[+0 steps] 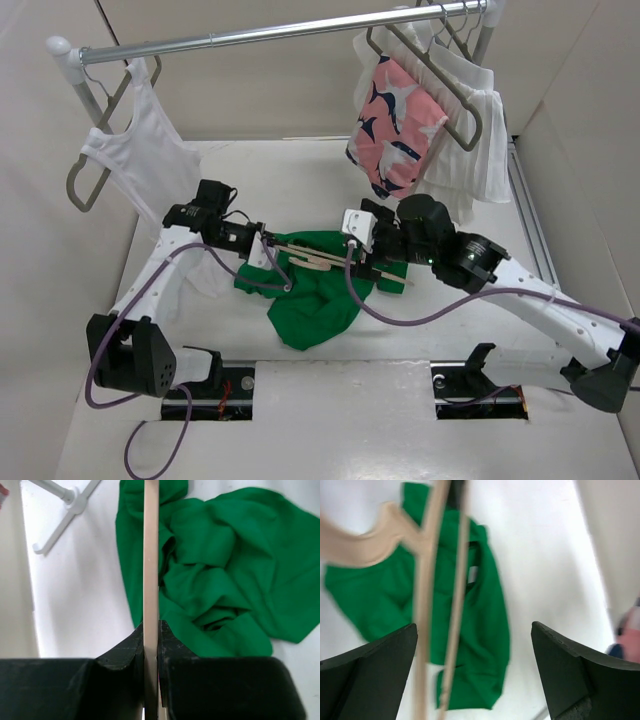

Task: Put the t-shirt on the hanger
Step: Place tshirt on hanger

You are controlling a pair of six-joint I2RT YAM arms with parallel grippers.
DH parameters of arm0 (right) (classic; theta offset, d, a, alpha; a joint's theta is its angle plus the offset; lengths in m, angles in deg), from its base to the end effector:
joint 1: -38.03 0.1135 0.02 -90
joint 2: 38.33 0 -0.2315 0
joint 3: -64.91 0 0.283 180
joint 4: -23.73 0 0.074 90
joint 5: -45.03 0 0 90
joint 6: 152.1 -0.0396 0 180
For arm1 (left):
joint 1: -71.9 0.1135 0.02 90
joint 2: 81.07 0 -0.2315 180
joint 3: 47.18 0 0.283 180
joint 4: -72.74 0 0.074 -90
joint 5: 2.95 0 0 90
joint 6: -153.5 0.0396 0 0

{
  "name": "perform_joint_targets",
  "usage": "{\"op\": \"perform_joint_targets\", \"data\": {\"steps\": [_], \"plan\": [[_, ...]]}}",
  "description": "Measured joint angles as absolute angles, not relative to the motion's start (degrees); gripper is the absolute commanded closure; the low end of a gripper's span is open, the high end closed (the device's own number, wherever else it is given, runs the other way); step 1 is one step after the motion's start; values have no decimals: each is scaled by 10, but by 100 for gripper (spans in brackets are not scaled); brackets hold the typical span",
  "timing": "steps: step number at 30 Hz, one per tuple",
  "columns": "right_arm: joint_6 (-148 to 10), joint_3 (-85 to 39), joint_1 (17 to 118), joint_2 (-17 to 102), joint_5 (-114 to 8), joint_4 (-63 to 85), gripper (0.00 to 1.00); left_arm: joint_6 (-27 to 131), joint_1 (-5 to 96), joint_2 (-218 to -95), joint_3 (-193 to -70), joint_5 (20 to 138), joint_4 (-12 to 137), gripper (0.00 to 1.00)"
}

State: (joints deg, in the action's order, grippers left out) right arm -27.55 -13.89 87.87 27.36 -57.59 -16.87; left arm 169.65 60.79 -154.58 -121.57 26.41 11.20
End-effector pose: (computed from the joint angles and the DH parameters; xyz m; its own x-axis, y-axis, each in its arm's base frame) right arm 0.1870 0.2350 0.3367 0.2487 -0.5635 -0.7878 -0.8860 0.1963 -0.4200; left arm 0.2711 -0.0884 0.2584 0.7312 0.3364 -0.5935 0.6788 -0.2723 0.6820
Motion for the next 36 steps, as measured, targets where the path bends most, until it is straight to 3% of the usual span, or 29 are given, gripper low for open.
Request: {"op": "perform_joint_targets", "data": {"steps": [5, 10, 21, 30, 33, 36], "plan": [[-260, -139, 876, 323, -565, -104, 7, 1680, 608, -1553, -1219, 239, 75, 100], [-245, -139, 875, 374, -596, -86, 9, 1639, 608, -1553, -1220, 228, 71, 100], [-233, -149, 868, 272, -551, -102, 7, 1617, 608, -1553, -1220, 239, 76, 100], [-233, -156, 903, 307, -617, -156, 9, 1531, 608, -1562, -1220, 243, 144, 100], [-233, -150, 903, 320, -614, -149, 13, 1532, 608, -1562, -1221, 242, 143, 100], [-233, -151, 902, 343, -608, -129, 31, 1536, 608, -1562, -1222, 241, 138, 100]]}}
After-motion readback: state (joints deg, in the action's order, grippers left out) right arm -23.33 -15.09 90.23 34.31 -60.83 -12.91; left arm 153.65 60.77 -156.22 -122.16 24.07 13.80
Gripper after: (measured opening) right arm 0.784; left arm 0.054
